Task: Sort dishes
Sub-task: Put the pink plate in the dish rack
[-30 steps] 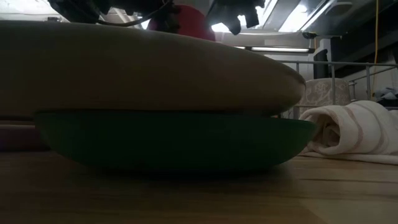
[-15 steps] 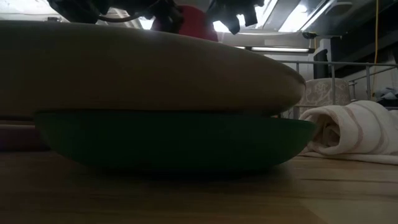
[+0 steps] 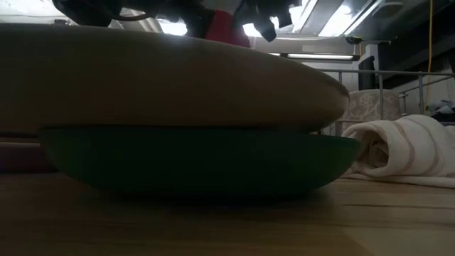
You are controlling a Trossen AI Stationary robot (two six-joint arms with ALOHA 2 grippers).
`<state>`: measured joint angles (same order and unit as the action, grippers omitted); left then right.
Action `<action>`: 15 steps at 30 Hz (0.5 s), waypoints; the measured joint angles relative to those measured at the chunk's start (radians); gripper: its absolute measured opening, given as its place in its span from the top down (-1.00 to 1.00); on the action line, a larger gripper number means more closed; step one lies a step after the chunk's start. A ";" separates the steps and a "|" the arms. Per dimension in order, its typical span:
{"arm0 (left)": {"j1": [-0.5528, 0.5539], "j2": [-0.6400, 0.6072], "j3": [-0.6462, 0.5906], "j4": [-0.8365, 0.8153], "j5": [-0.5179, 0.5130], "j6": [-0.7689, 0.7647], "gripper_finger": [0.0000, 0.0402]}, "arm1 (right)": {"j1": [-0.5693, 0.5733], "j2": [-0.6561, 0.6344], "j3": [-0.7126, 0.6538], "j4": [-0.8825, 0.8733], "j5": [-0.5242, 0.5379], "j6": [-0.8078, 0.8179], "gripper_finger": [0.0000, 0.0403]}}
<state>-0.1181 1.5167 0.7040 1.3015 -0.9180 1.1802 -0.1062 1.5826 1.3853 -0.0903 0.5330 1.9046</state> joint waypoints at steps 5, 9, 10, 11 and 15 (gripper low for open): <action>-0.036 -0.005 0.001 0.034 -0.022 0.000 0.33 | 0.001 0.004 -0.005 0.004 -0.024 -0.148 0.95; -0.088 -0.011 0.000 0.124 -0.028 0.005 0.16 | 0.000 0.003 -0.005 0.040 -0.054 -0.233 0.95; -0.099 -0.019 0.000 0.148 -0.027 0.005 0.14 | -0.001 0.003 -0.005 0.044 -0.064 -0.251 0.95; -0.110 -0.028 0.000 0.167 -0.028 0.006 0.12 | -0.005 0.003 -0.005 0.052 -0.084 -0.274 0.95; -0.149 -0.064 0.000 0.221 -0.037 0.030 0.11 | -0.008 0.001 -0.004 0.111 -0.167 -0.371 0.95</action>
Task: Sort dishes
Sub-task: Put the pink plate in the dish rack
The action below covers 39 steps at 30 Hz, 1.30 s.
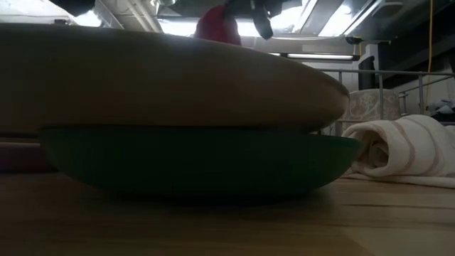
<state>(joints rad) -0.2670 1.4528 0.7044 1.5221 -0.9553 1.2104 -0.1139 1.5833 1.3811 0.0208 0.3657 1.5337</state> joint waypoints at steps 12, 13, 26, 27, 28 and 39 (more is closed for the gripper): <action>-0.075 -0.130 0.000 0.008 -0.215 0.053 0.10 | 0.000 -0.107 0.001 0.017 -0.203 -0.236 0.95; -0.075 -0.135 0.000 0.005 -0.240 0.054 0.10 | 0.000 -0.129 0.001 0.001 -0.201 -0.258 0.95; -0.074 -0.141 -0.012 -0.029 -0.295 -0.055 0.10 | 0.002 -0.234 -0.094 -0.229 -0.234 -0.311 0.96; -0.074 -0.141 -0.012 -0.034 -0.295 -0.062 0.10 | 0.002 -0.234 -0.124 -0.196 -0.248 -0.311 0.96; -0.074 -0.140 -0.012 -0.048 -0.295 -0.073 0.10 | 0.002 -0.234 -0.153 -0.162 -0.255 -0.309 0.96; -0.073 -0.141 -0.012 -0.170 -0.302 -0.192 0.10 | 0.002 -0.232 -0.295 0.046 -0.317 -0.308 0.96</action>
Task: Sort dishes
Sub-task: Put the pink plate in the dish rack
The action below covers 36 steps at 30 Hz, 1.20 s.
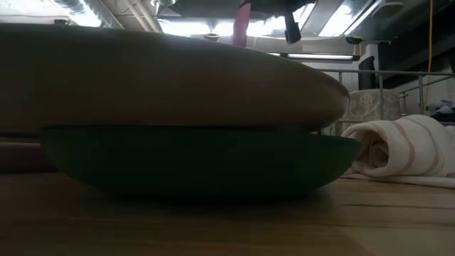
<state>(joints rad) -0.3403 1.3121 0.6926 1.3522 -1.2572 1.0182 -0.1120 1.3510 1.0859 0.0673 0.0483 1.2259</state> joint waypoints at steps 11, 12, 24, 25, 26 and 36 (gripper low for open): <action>0.001 0.000 0.000 -0.011 -0.001 -0.017 0.10 | -0.008 0.003 -0.002 -0.065 0.043 -0.066 0.96; 0.001 0.000 0.000 -0.012 -0.001 -0.017 0.10 | -0.008 0.008 -0.001 -0.064 0.043 -0.076 0.96; 0.001 0.000 0.000 -0.011 -0.003 -0.017 0.10 | -0.005 0.087 0.001 -0.150 0.040 -0.076 0.90; 0.001 0.000 0.000 -0.012 -0.003 -0.017 0.10 | -0.007 0.090 0.000 -0.163 0.048 -0.076 0.87; 0.001 0.000 0.000 -0.016 -0.003 -0.017 0.10 | -0.008 0.092 -0.001 -0.169 0.055 -0.078 0.85; 0.001 0.000 0.000 -0.076 -0.004 -0.055 0.10 | -0.010 0.092 -0.002 -0.245 0.163 -0.115 0.78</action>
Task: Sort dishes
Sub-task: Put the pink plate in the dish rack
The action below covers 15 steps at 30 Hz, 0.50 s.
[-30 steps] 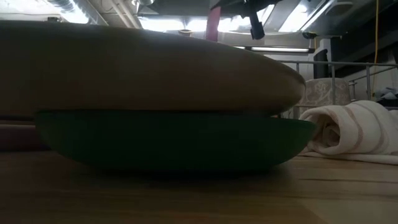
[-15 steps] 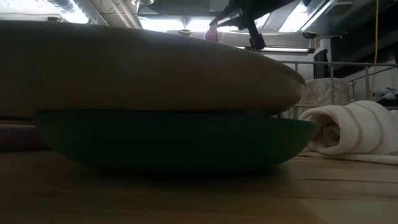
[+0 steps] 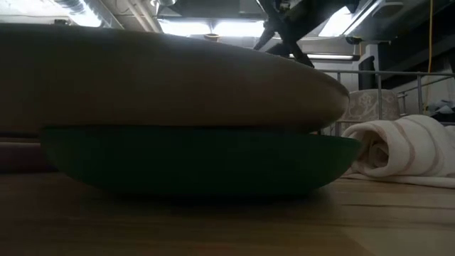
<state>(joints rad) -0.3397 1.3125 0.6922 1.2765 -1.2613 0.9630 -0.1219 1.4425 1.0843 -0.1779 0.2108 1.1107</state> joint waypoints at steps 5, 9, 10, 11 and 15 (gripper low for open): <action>0.000 0.000 0.000 -0.018 0.000 -0.009 0.10 | 0.004 0.000 0.000 -0.003 -0.041 -0.014 0.89; 0.000 0.000 0.000 -0.017 0.000 -0.009 0.10 | 0.003 0.000 0.000 0.000 -0.081 -0.026 0.93; 0.000 0.000 0.000 -0.017 0.000 -0.009 0.10 | 0.003 0.000 0.000 0.001 -0.083 -0.040 0.92; 0.000 0.000 0.000 -0.017 0.000 -0.009 0.10 | 0.003 0.000 0.000 0.001 -0.083 -0.047 0.91; 0.000 0.000 0.000 -0.017 0.000 -0.008 0.10 | 0.003 0.000 0.000 0.006 -0.091 -0.054 0.93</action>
<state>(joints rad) -0.3397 1.3121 0.6922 1.2598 -1.2613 0.9546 -0.1192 1.4425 1.0843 -0.1716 0.1197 1.0569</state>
